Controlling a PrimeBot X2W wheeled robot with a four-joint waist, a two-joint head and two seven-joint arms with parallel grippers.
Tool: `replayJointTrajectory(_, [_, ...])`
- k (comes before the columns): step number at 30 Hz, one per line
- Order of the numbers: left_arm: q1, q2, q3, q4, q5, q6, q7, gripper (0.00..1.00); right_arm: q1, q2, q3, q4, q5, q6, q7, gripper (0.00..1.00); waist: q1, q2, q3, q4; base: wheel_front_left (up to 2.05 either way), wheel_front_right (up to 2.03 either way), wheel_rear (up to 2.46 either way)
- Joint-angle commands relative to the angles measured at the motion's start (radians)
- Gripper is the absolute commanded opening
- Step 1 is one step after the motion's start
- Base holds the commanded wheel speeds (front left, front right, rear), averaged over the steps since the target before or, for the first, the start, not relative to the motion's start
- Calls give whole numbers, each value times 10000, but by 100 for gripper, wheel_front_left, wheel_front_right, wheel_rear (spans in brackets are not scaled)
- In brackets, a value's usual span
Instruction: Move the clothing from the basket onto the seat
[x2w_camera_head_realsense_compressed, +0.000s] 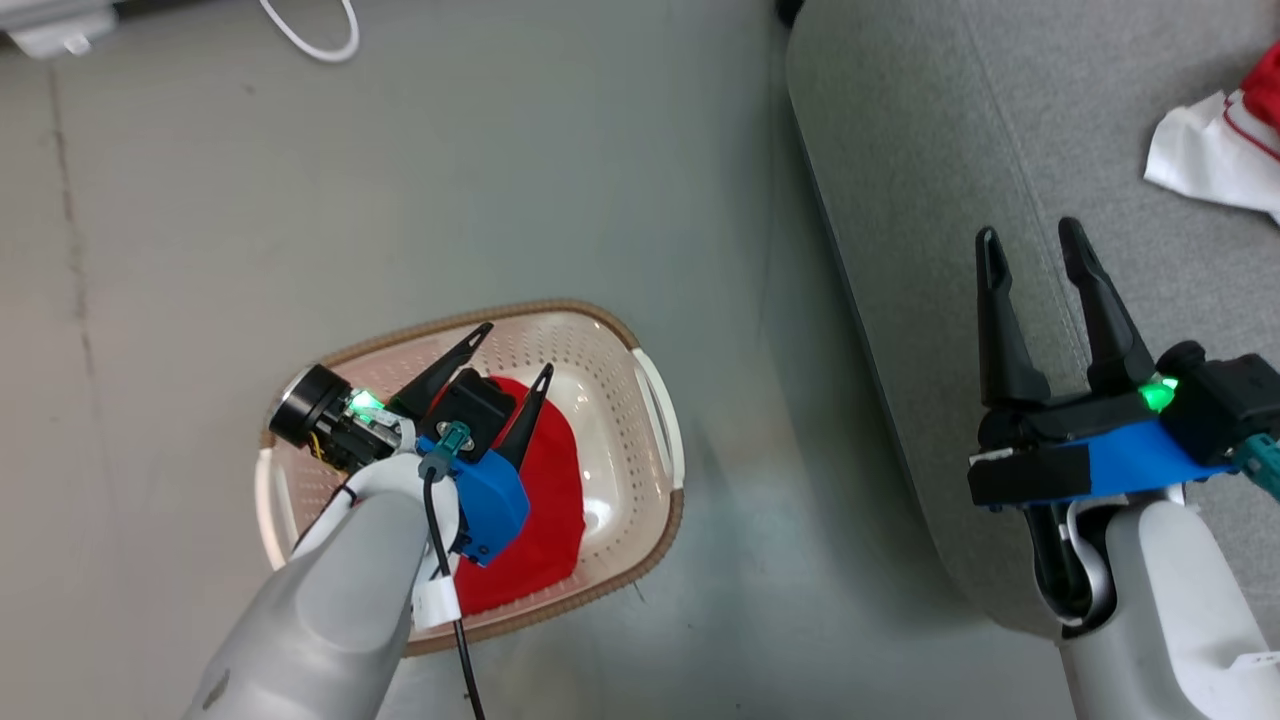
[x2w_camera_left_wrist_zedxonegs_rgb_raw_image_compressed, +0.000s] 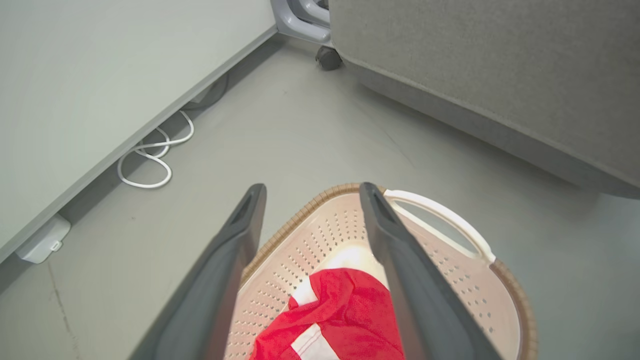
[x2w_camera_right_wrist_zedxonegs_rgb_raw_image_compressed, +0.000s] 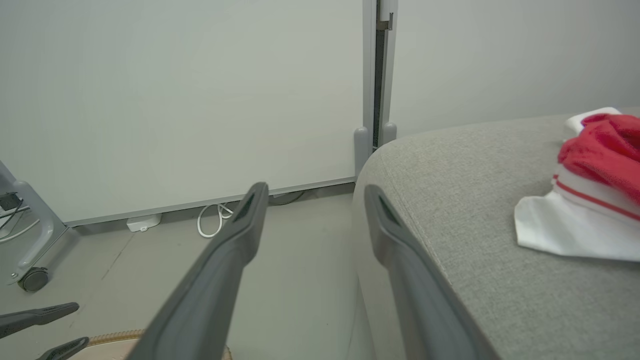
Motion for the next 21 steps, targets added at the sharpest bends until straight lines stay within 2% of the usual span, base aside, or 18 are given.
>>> replayJointTrajectory(1, [-302, 121, -152, 188, 44, -5, -30, 100, -249, 45, -1, -59, 51, 1, -34, 100, -2, 0, 694, -351, 0, 0, 0])
replayJointTrajectory(11, [-1913, 407, -1886, 3012, 24, -6, 315, 100, -908, 120, 141, -333, 242, 1, -34, 100, -2, 0, 2383, -857, 0, 0, 0])
replayJointTrajectory(16, [-2421, 555, -2551, 3511, -37, -6, 839, 100, -1148, 134, 192, -512, 310, 1, -34, 100, -2, 0, 3073, -1034, 0, 0, 0])
replayJointTrajectory(21, [-2866, 775, -3099, 3712, -86, -6, 1825, 100, -1357, 129, 272, -751, 360, 1, -34, 100, -2, 0, 3767, -1127, 0, 0, 0])
